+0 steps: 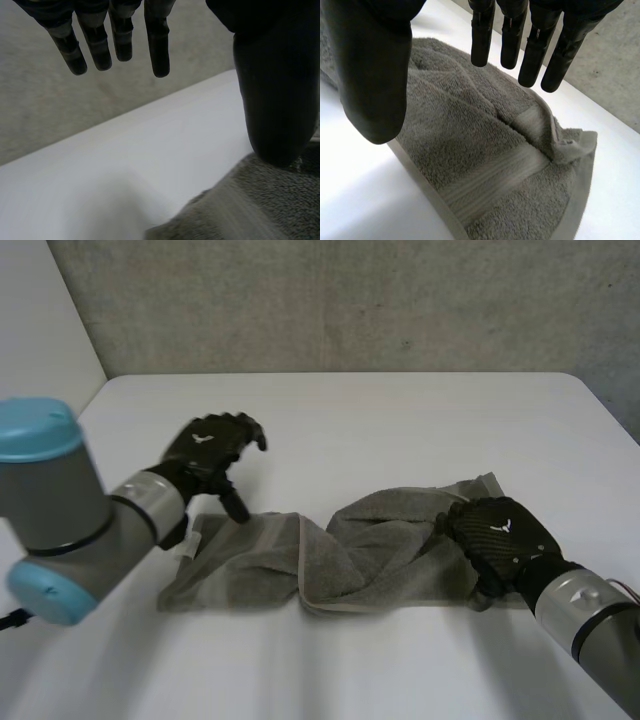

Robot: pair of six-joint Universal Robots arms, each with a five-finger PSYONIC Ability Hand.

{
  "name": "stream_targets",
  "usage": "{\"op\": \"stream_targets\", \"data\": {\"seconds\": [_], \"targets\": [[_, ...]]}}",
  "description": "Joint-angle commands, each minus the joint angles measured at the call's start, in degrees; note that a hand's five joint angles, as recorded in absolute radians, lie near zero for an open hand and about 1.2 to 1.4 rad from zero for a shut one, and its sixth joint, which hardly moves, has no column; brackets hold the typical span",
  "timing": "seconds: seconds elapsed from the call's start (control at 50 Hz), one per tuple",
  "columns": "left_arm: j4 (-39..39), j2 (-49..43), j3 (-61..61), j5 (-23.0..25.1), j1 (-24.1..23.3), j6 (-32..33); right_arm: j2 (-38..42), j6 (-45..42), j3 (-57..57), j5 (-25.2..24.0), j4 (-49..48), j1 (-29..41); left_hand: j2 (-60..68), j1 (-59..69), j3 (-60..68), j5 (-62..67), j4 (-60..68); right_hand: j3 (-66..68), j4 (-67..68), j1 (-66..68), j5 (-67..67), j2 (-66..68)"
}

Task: Fold the towel.

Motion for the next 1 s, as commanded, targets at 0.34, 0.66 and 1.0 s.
{"op": "stream_targets", "data": {"seconds": [0.34, 0.66, 1.0], "targets": [[-3.7, -17.1, 12.1, 3.3, -7.1, 4.5, 1.6, -7.2, 3.3, 0.8, -5.8, -0.6, 7.0, 6.8, 6.9, 8.4, 6.4, -2.3, -2.0, -2.4, 0.1, -3.6], [-13.9, -15.1, 11.0, 3.0, -7.6, 4.7, 5.8, -7.4, 3.6, -0.4, -5.6, -2.5, 39.9, 39.7, 39.8, 41.3, 39.4, -5.1, -4.8, -5.2, -2.7, -6.5], [-13.7, -11.9, 11.2, -4.9, -2.0, 3.9, 9.3, -7.6, 3.3, 0.0, -7.3, -2.5, 47.5, 47.3, 47.4, 48.9, 47.0, -12.5, -12.2, -12.7, -10.1, -13.9]]}}
